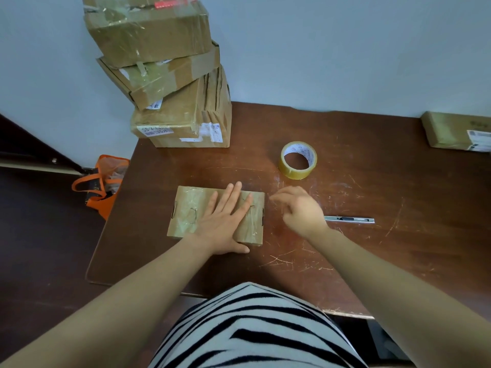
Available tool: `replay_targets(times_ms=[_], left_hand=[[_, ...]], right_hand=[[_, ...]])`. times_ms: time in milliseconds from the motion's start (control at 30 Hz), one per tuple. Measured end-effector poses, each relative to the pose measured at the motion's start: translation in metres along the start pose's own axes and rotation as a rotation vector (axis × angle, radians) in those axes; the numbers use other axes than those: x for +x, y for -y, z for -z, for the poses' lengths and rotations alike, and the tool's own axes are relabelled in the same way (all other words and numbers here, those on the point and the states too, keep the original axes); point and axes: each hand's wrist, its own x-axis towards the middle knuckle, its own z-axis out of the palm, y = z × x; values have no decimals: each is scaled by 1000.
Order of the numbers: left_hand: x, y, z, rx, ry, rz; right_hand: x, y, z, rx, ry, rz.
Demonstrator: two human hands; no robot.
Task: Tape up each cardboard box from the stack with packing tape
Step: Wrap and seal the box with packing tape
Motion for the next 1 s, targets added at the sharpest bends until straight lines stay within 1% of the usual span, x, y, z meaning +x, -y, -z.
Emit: replay_targets(times_ms=[67, 133, 233, 300, 367, 467, 533, 600, 633, 667, 700, 767, 800, 833, 900, 967, 1000], left_hand=[[1, -3, -3, -8, 21, -32], [2, -5, -3, -25, 35, -33], [4, -6, 2, -24, 51, -22], [6, -7, 5, -37, 64, -8], [5, -11, 6, -52, 64, 7], [0, -19, 2, -51, 32, 23], [-1, -23, 2, -63, 31, 50], [2, -26, 8, -113, 64, 69], [4, -27, 12, -163, 84, 74], [6, -29, 18, -236, 93, 83], [8, -32, 24, -331, 80, 104], [12, -40, 38, -604, -25, 189], [14, -45, 46, -787, -99, 241], [17, -49, 54, -989, -168, 293], [22, -55, 69, -1347, -255, 389], [26, -55, 82, -1591, -294, 436], [28, -55, 88, -1675, -293, 429]], right_hand=[[5, -9, 5, 75, -81, -137], [14, -19, 12, 93, -108, -224], [30, -32, 19, 57, -111, -250], [41, -40, 23, 0, -70, -273], [52, -45, 26, -110, 13, -277], [63, -50, 28, -348, 149, -220], [67, -53, 25, -457, 149, -170], [67, -56, 23, -457, 98, -145], [66, -57, 21, -395, 72, -144], [63, -55, 21, -285, 31, -151], [61, -52, 22, -108, -6, -189], [53, -40, 32, 445, -66, -321], [47, -32, 38, 723, -80, -356], [41, -24, 45, 925, -79, -353], [30, -15, 52, 1122, -47, -297], [22, -9, 55, 1224, -28, -261], [19, -7, 56, 1253, -21, -249]])
